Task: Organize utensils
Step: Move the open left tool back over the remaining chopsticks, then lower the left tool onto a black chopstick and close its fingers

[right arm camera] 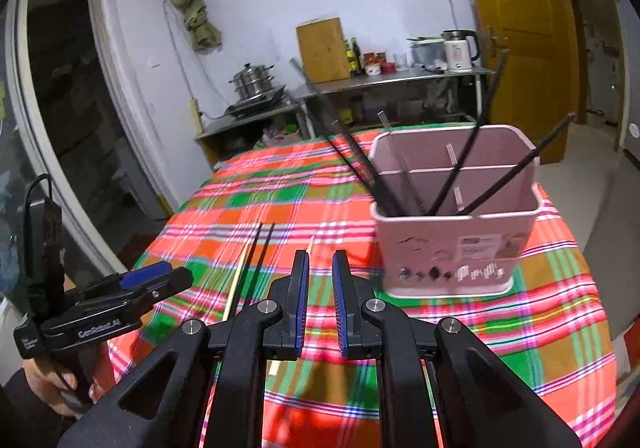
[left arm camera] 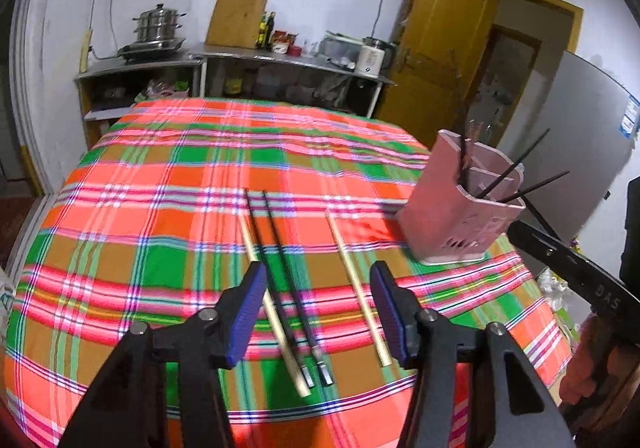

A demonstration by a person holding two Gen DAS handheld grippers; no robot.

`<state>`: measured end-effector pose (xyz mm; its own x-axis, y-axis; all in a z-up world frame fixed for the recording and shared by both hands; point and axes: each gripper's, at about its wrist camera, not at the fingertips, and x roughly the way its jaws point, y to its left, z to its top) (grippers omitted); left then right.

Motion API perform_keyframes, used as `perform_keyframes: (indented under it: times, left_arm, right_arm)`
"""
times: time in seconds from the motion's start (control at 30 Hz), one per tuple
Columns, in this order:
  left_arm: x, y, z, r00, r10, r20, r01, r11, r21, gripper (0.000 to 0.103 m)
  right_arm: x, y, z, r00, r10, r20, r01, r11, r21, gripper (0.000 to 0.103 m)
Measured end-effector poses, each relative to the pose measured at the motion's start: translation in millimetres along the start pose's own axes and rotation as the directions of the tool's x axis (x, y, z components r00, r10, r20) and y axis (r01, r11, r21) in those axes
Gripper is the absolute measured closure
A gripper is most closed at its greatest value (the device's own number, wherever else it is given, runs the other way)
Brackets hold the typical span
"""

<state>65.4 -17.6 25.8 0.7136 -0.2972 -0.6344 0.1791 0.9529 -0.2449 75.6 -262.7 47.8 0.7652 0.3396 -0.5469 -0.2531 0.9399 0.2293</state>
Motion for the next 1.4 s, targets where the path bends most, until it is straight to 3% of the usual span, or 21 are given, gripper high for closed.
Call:
perform_keyframes:
  times: [0.3, 0.57, 0.87, 1.4]
  left_arm:
    - [27.8, 21.9, -3.9, 0.998, 0.023, -0.057, -0.026, 0.999, -0.048, 0.069]
    - [58.8, 27.1, 5.7, 0.996, -0.019, -0.084, 0.012, 0.997, -0.072, 0.071]
    - [99.0, 34.8, 11.9, 0.991, -0.012, -0.131, -0.001, 0.995, -0.098, 0.071]
    - [116.5, 50.9, 7.2, 0.987, 0.038, -0.157, -0.055, 0.993, -0.105, 0.091]
  right_arm:
    - [26.9, 13.9, -11.6, 0.998, 0.03, -0.061, -0.031, 0.999, -0.023, 0.091]
    - [48.5, 19.3, -16.5, 0.994, 0.047, -0.103, -0.05, 0.998, -0.028, 0.091]
    - [64.7, 18.4, -19.3, 0.99, 0.052, -0.134, -0.056, 0.998, -0.024, 0.091]
    - [80.8, 19.7, -17.9, 0.985, 0.058, -0.159, -0.063, 0.998, -0.025, 0.091]
